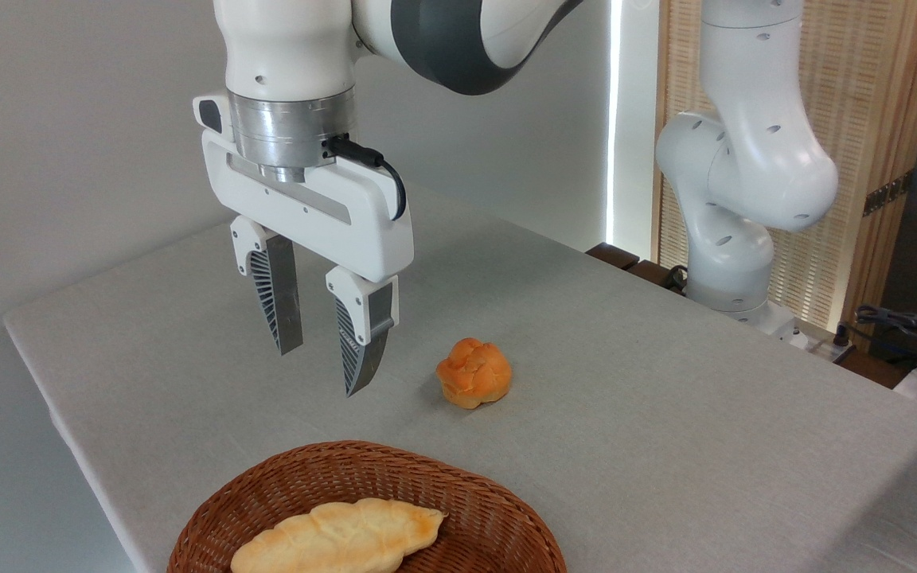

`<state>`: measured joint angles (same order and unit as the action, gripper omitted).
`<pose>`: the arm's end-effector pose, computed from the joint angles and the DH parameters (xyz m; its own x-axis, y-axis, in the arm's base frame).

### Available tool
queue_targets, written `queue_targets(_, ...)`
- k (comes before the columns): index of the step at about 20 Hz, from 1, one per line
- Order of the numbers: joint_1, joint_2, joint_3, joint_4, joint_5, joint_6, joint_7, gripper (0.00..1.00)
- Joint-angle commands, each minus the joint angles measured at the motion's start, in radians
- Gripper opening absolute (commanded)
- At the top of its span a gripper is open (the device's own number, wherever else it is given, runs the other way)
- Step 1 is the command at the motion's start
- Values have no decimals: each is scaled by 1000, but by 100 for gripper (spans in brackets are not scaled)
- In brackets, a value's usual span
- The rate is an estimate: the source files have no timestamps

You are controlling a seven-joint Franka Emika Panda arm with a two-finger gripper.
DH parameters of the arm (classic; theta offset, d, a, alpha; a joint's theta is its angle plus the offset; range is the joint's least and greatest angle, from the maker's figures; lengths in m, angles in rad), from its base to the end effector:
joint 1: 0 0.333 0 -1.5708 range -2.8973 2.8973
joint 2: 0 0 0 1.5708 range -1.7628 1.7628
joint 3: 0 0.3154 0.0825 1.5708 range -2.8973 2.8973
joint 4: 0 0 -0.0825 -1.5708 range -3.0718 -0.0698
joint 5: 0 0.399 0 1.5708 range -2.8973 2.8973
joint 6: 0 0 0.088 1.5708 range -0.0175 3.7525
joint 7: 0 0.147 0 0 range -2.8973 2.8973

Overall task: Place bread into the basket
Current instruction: 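Move the open gripper down toward the small orange bread roll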

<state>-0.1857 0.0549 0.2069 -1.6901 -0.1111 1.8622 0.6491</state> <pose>0.6116 -0.0021 0.5211 0.8142 -0.5602 0.1522 -0.5678 -0.8232 0.0075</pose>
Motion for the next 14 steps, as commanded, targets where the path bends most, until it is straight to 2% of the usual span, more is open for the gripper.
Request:
queue_targets(1, -6, -1, -4, 10, 13, -29, 26, 100)
queue_targets(9, -6, -6, -6, 12, 11, -66, 26, 100)
queue_targets(14, -9, -16, -44, -46, 13, -72, 41, 100)
